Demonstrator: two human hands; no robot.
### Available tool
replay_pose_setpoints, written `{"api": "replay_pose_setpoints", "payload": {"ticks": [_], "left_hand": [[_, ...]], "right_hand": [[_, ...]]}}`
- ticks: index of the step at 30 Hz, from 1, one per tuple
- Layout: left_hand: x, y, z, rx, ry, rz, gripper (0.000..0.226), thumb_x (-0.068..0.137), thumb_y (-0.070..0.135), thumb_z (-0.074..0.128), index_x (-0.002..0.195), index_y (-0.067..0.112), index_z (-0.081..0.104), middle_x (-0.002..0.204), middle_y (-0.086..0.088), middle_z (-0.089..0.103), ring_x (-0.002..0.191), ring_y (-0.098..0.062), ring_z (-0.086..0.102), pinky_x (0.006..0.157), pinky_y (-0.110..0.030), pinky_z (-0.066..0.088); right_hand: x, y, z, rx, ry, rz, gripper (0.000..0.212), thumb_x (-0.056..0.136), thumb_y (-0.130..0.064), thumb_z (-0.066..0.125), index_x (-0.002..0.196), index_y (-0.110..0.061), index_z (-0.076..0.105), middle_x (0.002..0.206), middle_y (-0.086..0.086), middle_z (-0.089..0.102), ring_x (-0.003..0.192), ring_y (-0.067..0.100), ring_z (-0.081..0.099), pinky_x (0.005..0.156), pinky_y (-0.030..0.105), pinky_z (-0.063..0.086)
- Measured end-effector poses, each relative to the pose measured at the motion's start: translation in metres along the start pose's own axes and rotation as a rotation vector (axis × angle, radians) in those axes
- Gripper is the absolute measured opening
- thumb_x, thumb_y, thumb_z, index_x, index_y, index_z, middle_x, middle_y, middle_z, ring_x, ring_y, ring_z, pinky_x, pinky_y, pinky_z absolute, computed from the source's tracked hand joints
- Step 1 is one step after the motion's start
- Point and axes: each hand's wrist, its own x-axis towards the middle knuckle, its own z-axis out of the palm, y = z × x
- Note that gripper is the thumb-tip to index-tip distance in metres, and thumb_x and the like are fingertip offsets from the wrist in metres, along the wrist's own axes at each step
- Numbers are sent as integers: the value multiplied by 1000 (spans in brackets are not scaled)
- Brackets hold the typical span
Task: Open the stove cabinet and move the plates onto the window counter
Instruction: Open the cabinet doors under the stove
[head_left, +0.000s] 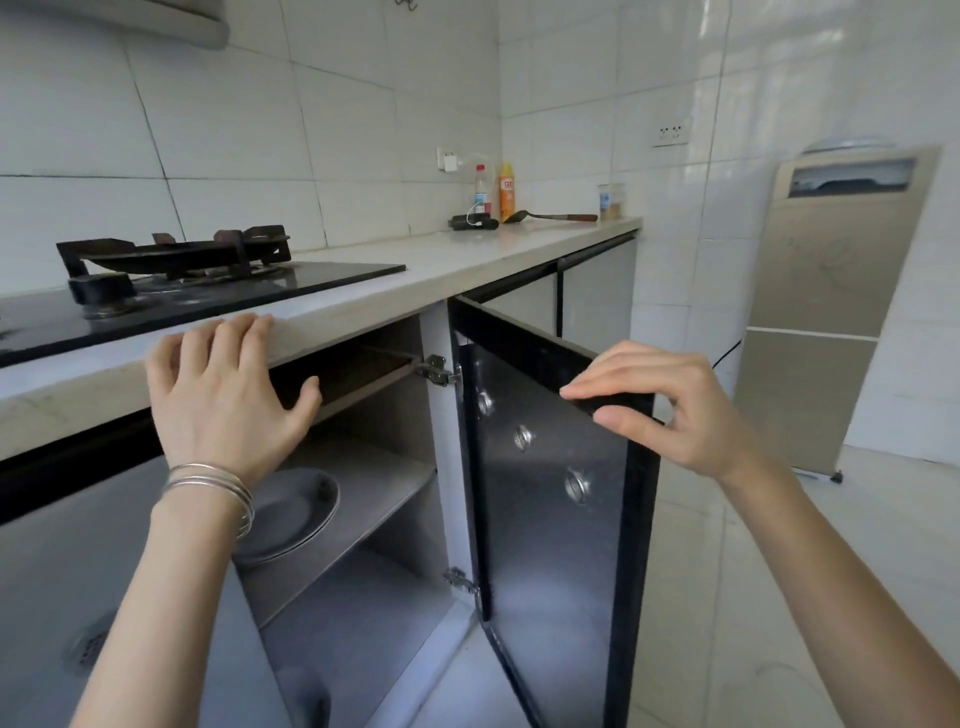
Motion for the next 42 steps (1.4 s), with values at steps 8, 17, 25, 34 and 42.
{"api": "replay_pose_setpoints", "payload": {"ticks": [8,17,25,34,42], "left_hand": [[2,-9,10,-100,-3,3,69,72,51,43,126,8,45,122,-16,54,107,-38,44,96,-52,35],[0,-7,10,-116,4,-7,69,72,49,42,126,6,45,123,-17,54,109,-39,42,96,-52,34],[-3,-6,-4,25,-35,51,69,71,46,43,127,6,48,125,-16,56,112,-36,48,96,-47,27],[-3,-11,-8,92,-99,89,71,71,31,67,134,9,42,136,-10,50,124,-28,46,105,-40,25],[-36,-30,-26,244,-24,-141,77,74,28,64,141,7,32,147,-11,36,139,-26,23,116,-41,10]], "right_hand": [[-6,24,-44,-206,-87,161,34,83,-37,62,106,-14,71,109,-2,70,105,7,62,94,29,48],[10,36,-60,-492,-197,450,70,68,-72,43,121,-29,61,122,-6,64,108,10,58,97,41,46],[45,42,16,-269,-197,268,40,85,-37,63,124,-31,57,124,-11,59,118,4,50,104,34,40],[122,43,130,-159,-274,45,63,87,-39,60,142,-26,33,151,-8,29,136,13,27,111,34,23],[181,17,206,-43,-248,-248,69,84,-49,58,141,-17,35,149,-2,36,137,3,20,117,32,2]]}}
